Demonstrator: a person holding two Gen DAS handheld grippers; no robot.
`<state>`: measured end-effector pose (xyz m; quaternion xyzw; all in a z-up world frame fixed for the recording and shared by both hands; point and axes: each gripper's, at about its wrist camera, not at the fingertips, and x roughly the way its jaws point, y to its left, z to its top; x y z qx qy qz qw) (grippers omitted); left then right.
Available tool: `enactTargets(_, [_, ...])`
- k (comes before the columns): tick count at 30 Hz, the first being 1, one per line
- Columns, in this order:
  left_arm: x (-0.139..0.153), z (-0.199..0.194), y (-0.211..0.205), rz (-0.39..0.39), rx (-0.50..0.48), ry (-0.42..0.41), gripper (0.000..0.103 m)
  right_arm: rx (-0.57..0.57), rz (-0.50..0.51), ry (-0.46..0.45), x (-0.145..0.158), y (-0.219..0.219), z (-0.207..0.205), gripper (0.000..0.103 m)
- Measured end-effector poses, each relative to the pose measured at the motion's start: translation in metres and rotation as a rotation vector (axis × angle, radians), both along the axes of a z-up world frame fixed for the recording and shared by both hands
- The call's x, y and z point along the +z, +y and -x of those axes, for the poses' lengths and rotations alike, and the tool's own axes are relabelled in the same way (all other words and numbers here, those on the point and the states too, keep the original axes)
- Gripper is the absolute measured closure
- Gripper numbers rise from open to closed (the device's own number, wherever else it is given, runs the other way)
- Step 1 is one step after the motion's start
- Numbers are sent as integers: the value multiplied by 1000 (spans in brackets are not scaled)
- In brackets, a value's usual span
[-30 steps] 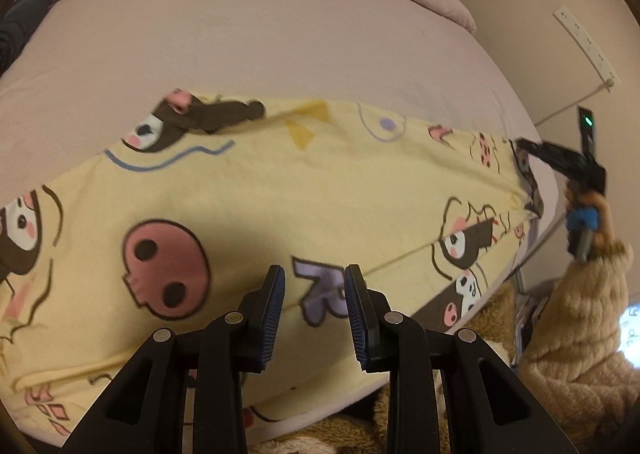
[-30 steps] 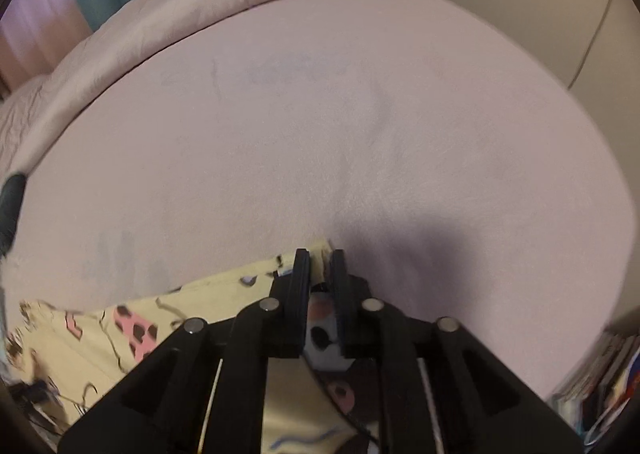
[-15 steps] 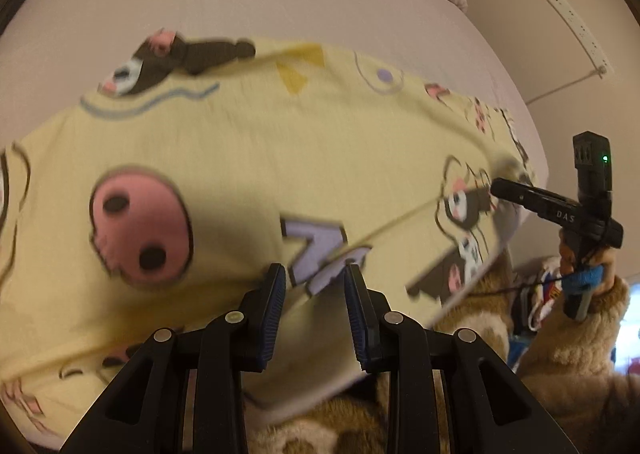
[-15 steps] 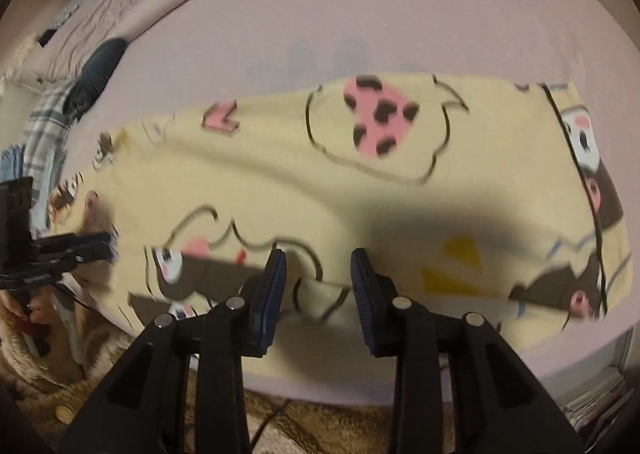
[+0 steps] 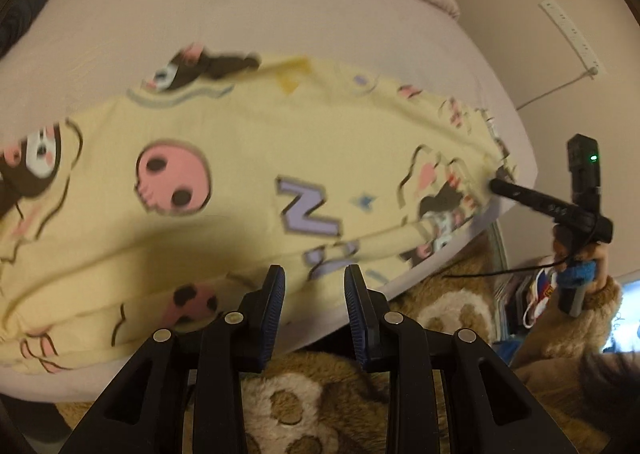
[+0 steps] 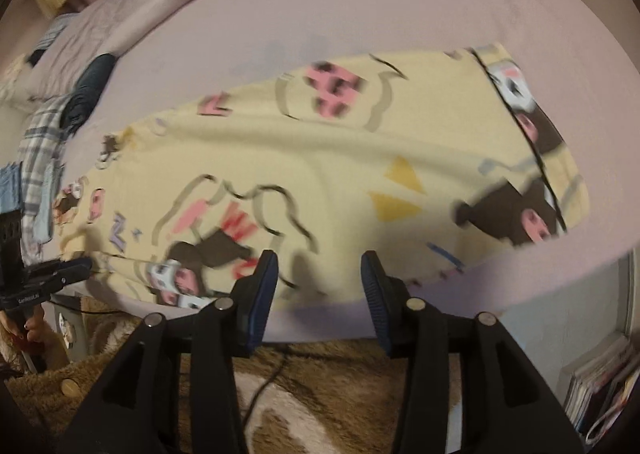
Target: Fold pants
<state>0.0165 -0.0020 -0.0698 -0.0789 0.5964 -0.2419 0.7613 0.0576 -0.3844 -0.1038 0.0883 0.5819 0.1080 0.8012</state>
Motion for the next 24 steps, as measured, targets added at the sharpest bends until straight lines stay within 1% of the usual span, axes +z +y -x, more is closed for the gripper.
enactTargets(2, [9,-4,-1,27,-10,-31,75,36,-20,-6,-2,14,-3,57])
enactTargets(3, [10,-7,-2,22,-6,-43,75,45,-31,-3,-3,19,-4,57])
enactTargets(5, [2,-12,-4,-19,5,-40,75,78,-63,14,-11,34,-5,57])
enactTargets(8, [-18,-15,0,-61,27,12,75,112,-92,42,-23,52,-1,56])
enactTargets(9, [-25,-14,3,-70,37,34,75,125,-88,54,-26,55,1,56])
enactTargets(10, [-35,-11,8,-97,53,67,75,142,-70,63,-31,60,4,56])
enactTargets(11, [-41,-9,12,-108,66,82,75,157,-44,54,-32,64,10,56])
enactTargets(13, [-44,-1,20,-73,89,82,75,168,-35,54,-31,65,17,56])
enactTargets(16, [-42,16,33,-43,107,126,75,147,-54,98,-32,58,28,57])
enactTargets(19, [-38,29,43,-59,140,111,75,138,-50,107,-32,55,35,56])
enactTargets(24, [-37,31,37,7,164,108,75,173,-56,95,-28,71,39,55])
